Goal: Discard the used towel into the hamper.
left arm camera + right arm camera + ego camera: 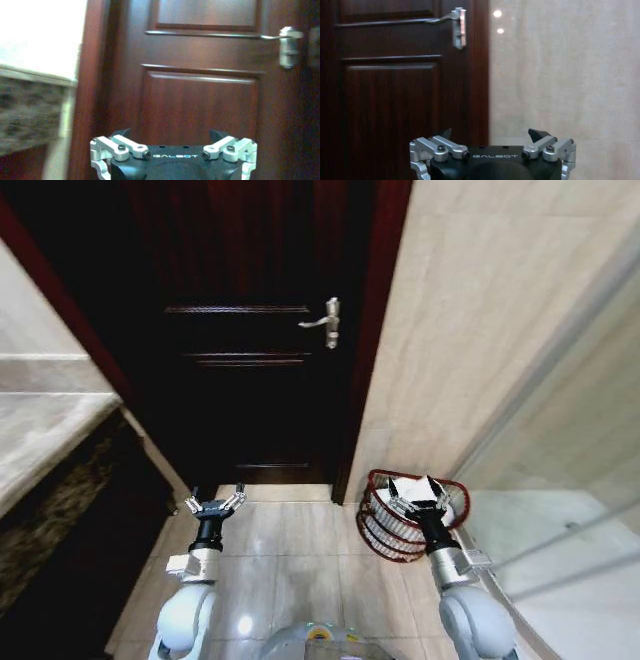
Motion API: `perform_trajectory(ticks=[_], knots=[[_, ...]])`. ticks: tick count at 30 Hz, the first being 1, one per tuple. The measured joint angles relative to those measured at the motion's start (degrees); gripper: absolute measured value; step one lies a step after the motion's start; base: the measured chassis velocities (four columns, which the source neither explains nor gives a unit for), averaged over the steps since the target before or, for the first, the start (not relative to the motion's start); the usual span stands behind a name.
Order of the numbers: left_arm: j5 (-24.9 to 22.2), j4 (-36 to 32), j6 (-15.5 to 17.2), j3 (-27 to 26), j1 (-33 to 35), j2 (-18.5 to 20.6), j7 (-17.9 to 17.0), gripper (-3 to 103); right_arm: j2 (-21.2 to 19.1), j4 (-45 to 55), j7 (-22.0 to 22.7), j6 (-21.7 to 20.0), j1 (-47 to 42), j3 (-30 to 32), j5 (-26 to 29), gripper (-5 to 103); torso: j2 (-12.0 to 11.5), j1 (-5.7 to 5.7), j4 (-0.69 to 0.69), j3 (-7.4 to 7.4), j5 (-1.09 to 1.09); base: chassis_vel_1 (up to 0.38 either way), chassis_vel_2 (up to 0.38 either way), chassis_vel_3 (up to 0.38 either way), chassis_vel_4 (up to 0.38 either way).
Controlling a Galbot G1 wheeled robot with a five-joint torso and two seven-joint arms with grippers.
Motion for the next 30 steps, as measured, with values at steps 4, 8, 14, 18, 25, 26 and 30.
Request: perform_trajectory(ticks=[4, 8, 14, 18, 25, 26, 30], knots=[[0.9, 0.5, -0.1, -0.2, -0.2, -0.1, -0.1, 100, -0.1, 0.1, 0.2, 0.1, 0.2, 0.1, 0.0, 100, 0.0, 0.0, 0.01, 0.0, 0.0, 0.08, 0.076, 0.083, 0.083], [0.9, 0.5, -0.5, -0.1, -0.3, -0.5, 0.1, 100, -0.2, 0.2, 0.3, 0.4, 0.1, 0.4, 0.1, 100, 0.3, 0.16, 0.01, 0.19, 0.0, 0.0, 0.0, 0.0, 0.0], [0.9, 0.1, -0.6, 0.0, -0.5, -0.3, 0.6, 100, -0.1, 0.5, 0.5, 0.9, 0.1, 1.2, 0.4, 100, 1.8, 0.8, 0.02, 1.02, 0.0, 0.0, 0.0, 0.0, 0.0], [1.3, -0.3, -0.3, 0.1, -0.5, -0.1, 0.8, 100, 0.1, 0.8, 0.5, 1.0, 0.1, 1.4, 0.4, 100, 2.8, 1.22, 0.02, 1.62, 0.0, 0.0, 0.0, 0.0, 0.0], [3.0, -0.9, 0.8, 0.5, -0.8, -0.2, 0.9, 100, 0.0, 1.7, 0.6, 1.0, -0.1, 1.5, 0.6, 100, 4.8, 2.09, 0.02, 2.64, -0.01, 0.0, 0.0, 0.0, 0.0], [3.0, -0.9, 0.8, 0.5, -0.8, -0.2, 0.9, 100, 0.0, 1.7, 0.6, 1.0, -0.1, 1.5, 0.6, 100, 4.8, 2.09, 0.02, 2.64, -0.01, 0.0, 0.0, 0.0, 0.0], [3.2, -1.3, 1.2, 0.7, -0.8, -0.3, 0.9, 100, -0.6, 1.8, 0.6, 1.0, -0.3, 2.0, 1.2, 100, 5.9, 2.54, 0.02, 3.3, 0.0, -0.047, -0.053, -0.037, -0.044]])
